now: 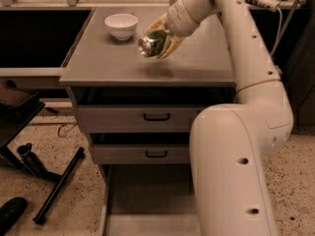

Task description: Pick green can from bottom drawer and place on counter

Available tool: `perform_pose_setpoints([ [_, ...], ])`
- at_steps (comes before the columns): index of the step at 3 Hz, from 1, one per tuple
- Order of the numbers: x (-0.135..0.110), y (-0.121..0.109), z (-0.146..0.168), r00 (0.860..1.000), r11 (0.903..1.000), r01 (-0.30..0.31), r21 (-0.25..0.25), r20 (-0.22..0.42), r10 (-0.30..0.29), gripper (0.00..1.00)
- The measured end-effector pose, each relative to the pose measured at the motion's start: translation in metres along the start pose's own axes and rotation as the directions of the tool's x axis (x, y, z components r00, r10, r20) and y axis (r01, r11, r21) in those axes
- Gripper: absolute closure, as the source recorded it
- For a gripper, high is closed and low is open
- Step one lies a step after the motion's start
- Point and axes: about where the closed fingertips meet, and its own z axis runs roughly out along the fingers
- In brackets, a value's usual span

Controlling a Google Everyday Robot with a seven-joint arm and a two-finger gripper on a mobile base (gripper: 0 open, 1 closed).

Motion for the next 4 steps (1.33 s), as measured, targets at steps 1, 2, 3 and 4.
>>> perform_pose_setpoints([
  [1,0.0185,0.0081,0.0391,0.999,0.9963,-0.030,-0.080,-0.036,0.028,1.00],
  [2,0.0228,0.0092,0.0483,0.998,0.9932,-0.039,-0.110,-0.053,0.033,1.00],
  [3,0.0224,0.0092,0.0479,0.998,0.9933,-0.038,-0.109,-0.053,0.033,0.84],
  [4,0.0224,0.0092,0.0479,0.998,0.9933,-0.038,-0.109,-0.053,0.033,0.60],
])
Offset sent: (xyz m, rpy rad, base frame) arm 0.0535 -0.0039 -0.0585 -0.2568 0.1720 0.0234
